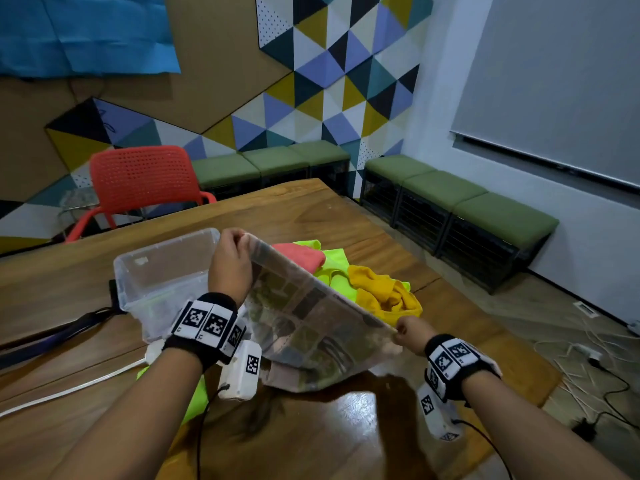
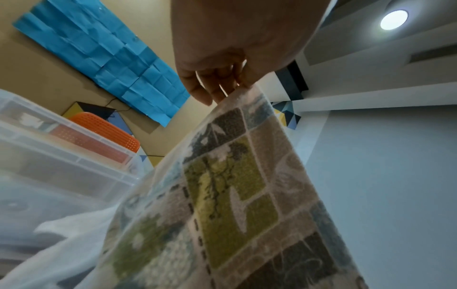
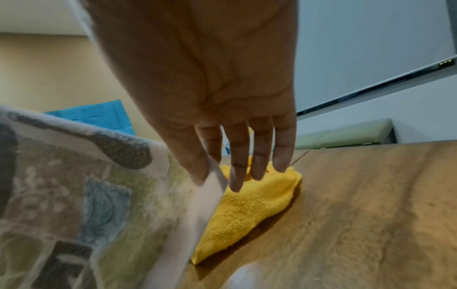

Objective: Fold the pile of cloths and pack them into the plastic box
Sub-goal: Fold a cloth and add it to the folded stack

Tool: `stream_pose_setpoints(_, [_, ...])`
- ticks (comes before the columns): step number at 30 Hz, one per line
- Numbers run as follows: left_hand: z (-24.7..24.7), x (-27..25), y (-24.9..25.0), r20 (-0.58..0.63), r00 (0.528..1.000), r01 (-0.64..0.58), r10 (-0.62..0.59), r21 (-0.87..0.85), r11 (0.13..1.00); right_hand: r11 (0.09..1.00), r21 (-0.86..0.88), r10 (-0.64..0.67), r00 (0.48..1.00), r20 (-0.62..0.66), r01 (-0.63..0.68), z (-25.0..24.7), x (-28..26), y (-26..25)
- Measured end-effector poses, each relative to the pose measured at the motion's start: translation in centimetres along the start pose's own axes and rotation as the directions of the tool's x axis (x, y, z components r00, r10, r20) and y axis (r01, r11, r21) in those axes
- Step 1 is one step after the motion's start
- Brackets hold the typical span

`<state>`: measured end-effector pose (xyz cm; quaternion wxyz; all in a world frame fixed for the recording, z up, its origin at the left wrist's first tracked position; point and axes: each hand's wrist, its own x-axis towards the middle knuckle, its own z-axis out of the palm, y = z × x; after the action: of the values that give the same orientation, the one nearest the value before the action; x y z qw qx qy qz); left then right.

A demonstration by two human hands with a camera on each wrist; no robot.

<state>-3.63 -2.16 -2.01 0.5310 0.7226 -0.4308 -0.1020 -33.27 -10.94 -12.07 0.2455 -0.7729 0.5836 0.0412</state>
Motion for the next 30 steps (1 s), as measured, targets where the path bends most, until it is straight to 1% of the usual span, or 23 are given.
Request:
stream_pose_setpoints(2, [-0.2,0.0,-0.8,-0.024,1.000,0.019,-0.018,0.056,0.998,0.998,0.041,0.044,0.999,-0.029,-0.043,-0.1,-0.1,0.4])
stream_pose_setpoints(4, [-0.7,-0.1,-1.2,-0.039,0.999,0.030,-0.027,0.089,0.996,0.993,0.106,0.057,0.989,-0.133,-0.043,-0.8,-0.3,0.8])
stream_pose_setpoints(5, [-1.0,-0.3,-1.3,-0.038,0.999,0.041,-0.038,0.082,0.996,0.991,0.132,0.057,0.977,-0.206,-0.030,-1.4,-0.4,0.9])
stream_pose_setpoints(6, [-1.4,-0.3,-1.2,-0.035,0.998,0.052,-0.050,0.053,0.997,0.985,0.170,0.051,0.960,-0.276,-0.004,-2.2,-0.5,1.0])
stream_pose_setpoints(8, [-2.2,-0.5,-0.7,-0.046,0.997,0.057,-0.058,-0.025,0.998,0.952,0.284,0.002,0.923,-0.385,0.117,-4.1,-1.3,0.4])
stream_pose_setpoints(9, [-2.6,-0.5,-0.5,-0.069,0.996,0.046,-0.050,-0.055,0.997,0.908,0.369,-0.022,0.903,-0.428,0.197,-5.0,-1.9,-0.1])
stream_pose_setpoints(10, [-3.0,-0.5,-0.5,-0.094,0.995,0.031,-0.038,-0.075,0.997,0.845,0.462,-0.029,0.885,-0.464,0.269,-5.9,-2.7,-0.7])
stream_pose_setpoints(12, [-3.9,-0.5,-0.6,-0.127,0.992,-0.013,0.003,-0.081,0.997,0.711,0.589,-0.010,0.844,-0.537,0.383,-7.6,-4.1,-1.6])
stream_pose_setpoints(13, [-4.4,-0.5,-0.6,-0.130,0.991,-0.031,0.022,-0.074,0.997,0.668,0.608,0.012,0.811,-0.585,0.429,-8.4,-4.9,-1.9])
stream_pose_setpoints(15, [-5.5,-0.4,-0.4,-0.120,0.991,-0.071,0.063,-0.065,0.995,0.620,0.596,0.049,0.733,-0.678,0.510,-9.9,-6.5,-2.2])
stream_pose_setpoints(16, [-6.1,-0.4,-0.2,-0.115,0.989,-0.104,0.096,-0.070,0.992,0.601,0.591,0.057,0.708,-0.703,0.539,-10.6,-7.4,-2.3])
stream_pose_setpoints(18, [-7.1,-0.6,0.6,-0.132,0.974,-0.199,0.184,-0.106,0.974,0.573,0.571,0.013,0.690,-0.724,0.588,-12.1,-9.3,-2.6])
stream_pose_setpoints(19, [-7.6,-0.7,1.2,-0.153,0.962,-0.246,0.227,-0.126,0.961,0.582,0.539,-0.032,0.679,-0.734,0.609,-12.9,-10.2,-2.7])
stream_pose_setpoints(20, [-8.0,-0.6,1.8,-0.174,0.949,-0.289,0.263,-0.144,0.946,0.629,0.475,-0.078,0.658,-0.749,0.616,-13.7,-10.7,-2.9])
stream_pose_setpoints(21, [-8.4,-0.5,2.3,-0.187,0.937,-0.325,0.294,-0.160,0.932,0.705,0.385,-0.116,0.634,-0.765,0.595,-14.4,-11.0,-2.9])
stream_pose_setpoints(22, [-8.5,-0.3,2.5,-0.187,0.930,-0.347,0.317,-0.161,0.924,0.784,0.291,-0.141,0.613,-0.777,0.549,-15.0,-11.0,-2.9])
stream_pose_setpoints(23, [-8.5,-0.2,2.7,-0.181,0.927,-0.357,0.329,-0.155,0.921,0.842,0.217,-0.152,0.603,-0.783,0.494,-15.4,-10.6,-2.9])
stream_pose_setpoints(24, [-8.2,0.1,2.5,-0.171,0.930,-0.350,0.325,-0.144,0.926,0.880,0.176,-0.149,0.607,-0.780,0.442,-15.4,-9.9,-2.8])
stream_pose_setpoints(25, [-7.7,0.4,2.1,-0.145,0.944,-0.317,0.297,-0.143,0.937,0.903,0.167,-0.132,0.626,-0.769,0.396,-15.2,-9.1,-2.8])
stream_pose_setpoints(27, [-6.2,1.0,0.2,-0.041,0.985,-0.174,0.170,-0.140,0.975,0.926,0.219,-0.052,0.680,-0.732,0.307,-13.7,-7.4,-2.8])
stream_pose_setpoints(28, [-5.4,1.3,-1.1,0.009,0.994,-0.109,0.111,-0.110,0.988,0.930,0.253,-0.002,0.693,-0.721,0.266,-12.8,-6.6,-2.7])
stream_pose_setpoints(29, [-4.9,1.3,-2.2,0.047,0.996,-0.068,0.071,-0.071,0.995,0.930,0.285,0.047,0.692,-0.720,0.233,-12.0,-5.9,-2.6])
stream_pose_setpoints(30, [-4.5,1.3,-2.9,0.068,0.996,-0.056,0.058,-0.041,0.998,0.925,0.312,0.085,0.682,-0.726,0.217,-11.5,-5.5,-2.6])
